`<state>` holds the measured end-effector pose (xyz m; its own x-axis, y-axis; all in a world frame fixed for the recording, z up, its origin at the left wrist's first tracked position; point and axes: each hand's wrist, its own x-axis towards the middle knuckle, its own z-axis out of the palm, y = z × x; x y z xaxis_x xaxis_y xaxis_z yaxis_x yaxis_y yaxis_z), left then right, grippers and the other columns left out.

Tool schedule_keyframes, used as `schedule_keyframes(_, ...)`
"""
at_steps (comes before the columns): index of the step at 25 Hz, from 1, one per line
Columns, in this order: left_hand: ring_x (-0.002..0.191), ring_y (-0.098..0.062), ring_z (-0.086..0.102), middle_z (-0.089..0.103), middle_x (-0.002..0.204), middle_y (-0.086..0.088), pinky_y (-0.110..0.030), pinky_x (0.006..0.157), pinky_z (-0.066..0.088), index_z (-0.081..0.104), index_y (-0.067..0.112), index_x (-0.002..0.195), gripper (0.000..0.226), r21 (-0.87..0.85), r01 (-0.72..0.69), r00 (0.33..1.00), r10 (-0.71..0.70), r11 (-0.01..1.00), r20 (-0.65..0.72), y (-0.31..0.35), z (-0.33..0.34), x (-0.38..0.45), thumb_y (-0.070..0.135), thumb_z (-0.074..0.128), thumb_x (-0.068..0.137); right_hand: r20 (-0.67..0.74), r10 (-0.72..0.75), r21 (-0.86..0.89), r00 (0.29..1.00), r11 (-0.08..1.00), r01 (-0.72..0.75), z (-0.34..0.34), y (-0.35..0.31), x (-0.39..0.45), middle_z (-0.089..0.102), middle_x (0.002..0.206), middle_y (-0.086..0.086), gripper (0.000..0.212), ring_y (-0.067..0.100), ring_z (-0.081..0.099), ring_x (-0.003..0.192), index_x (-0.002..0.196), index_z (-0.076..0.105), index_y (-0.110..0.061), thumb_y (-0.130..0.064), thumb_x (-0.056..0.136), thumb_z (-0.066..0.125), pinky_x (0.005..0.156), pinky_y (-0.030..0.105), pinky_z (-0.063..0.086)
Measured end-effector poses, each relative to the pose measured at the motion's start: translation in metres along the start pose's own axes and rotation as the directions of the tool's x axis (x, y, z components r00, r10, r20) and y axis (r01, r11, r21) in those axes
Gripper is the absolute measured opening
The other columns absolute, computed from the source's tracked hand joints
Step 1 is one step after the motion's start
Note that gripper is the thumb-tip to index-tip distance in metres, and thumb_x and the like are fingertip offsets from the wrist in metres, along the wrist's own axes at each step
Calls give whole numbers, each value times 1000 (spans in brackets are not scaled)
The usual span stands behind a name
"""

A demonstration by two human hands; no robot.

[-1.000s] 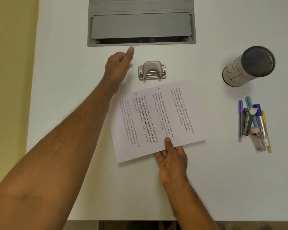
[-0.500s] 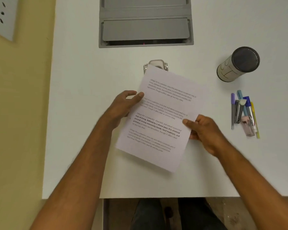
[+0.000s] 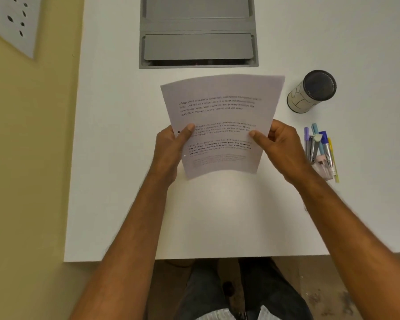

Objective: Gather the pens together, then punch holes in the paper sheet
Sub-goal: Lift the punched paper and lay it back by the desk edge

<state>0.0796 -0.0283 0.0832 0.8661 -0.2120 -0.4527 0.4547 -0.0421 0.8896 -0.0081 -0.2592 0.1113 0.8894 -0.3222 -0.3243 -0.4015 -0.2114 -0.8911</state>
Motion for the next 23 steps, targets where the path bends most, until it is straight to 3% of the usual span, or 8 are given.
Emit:
schedule_keyframes(2, 96, -17, 77, 80, 106, 5, -31, 82, 62, 73, 19, 113, 15, -12, -52, 999, 51, 999, -12, 8, 1, -9, 21, 68, 99, -82, -41, 79, 996, 996, 48, 4, -6, -9, 70, 104, -29, 26, -10, 70, 95, 112, 64, -41, -19, 99, 68, 73, 9, 55)
schedule_keyframes(7, 88, -5, 75, 80, 95, 18, -21, 79, 59, 73, 25, 107, 18, 22, -128, 992, 128, 992, 5, 10, 0, -30, 11, 70, 96, -215, -65, 175, 974, 979, 104, 14, -3, -24, 76, 100, -29, 34, 4, 73, 101, 108, 67, -46, -19, 91, 79, 87, 22, 60)
schedule_keyframes(9, 91, -3, 73, 79, 97, 20, -22, 82, 59, 71, 31, 108, 27, 38, -123, 992, 122, 992, 15, 6, -1, -35, 9, 71, 94, -205, -47, 168, 978, 982, 83, 17, 2, -25, 76, 101, -28, 33, 3, 72, 101, 116, 69, -38, -21, 90, 79, 90, 23, 59)
schedule_keyframes(12, 92, 0, 72, 78, 97, 20, -22, 85, 59, 70, 33, 109, 29, 41, -107, 994, 107, 993, -6, 4, -1, -37, 8, 71, 94, -209, -25, 194, 978, 979, 66, 17, 7, -25, 76, 110, -14, 38, 7, 72, 103, 127, 69, -20, -21, 90, 79, 93, 27, 60)
schedule_keyframes(14, 91, 0, 72, 78, 97, 18, -22, 86, 60, 71, 31, 110, 27, 28, -105, 994, 106, 994, -28, 5, -1, -36, 8, 71, 95, -214, -38, 200, 976, 976, 82, 19, 4, -26, 74, 114, -2, 31, 13, 71, 106, 117, 71, -35, -19, 91, 79, 97, 39, 60)
schedule_keyframes(17, 88, -1, 72, 78, 96, 18, -21, 83, 59, 72, 29, 109, 28, 10, -106, 993, 106, 994, -59, 10, -1, -37, 6, 72, 93, -210, -83, 140, 974, 984, 114, 18, -3, -30, 70, 114, 4, 40, 16, 67, 107, 100, 69, -57, -18, 95, 75, 99, 49, 57)
schedule_keyframes(23, 92, -6, 74, 79, 98, 13, -27, 86, 59, 72, 27, 110, 30, -20, -94, 994, 93, 995, -60, 9, 1, -43, 5, 75, 91, -258, -67, 174, 964, 978, 115, 21, -2, -37, 73, 107, -26, 32, 7, 71, 103, 122, 64, -35, -17, 97, 72, 89, 28, 61)
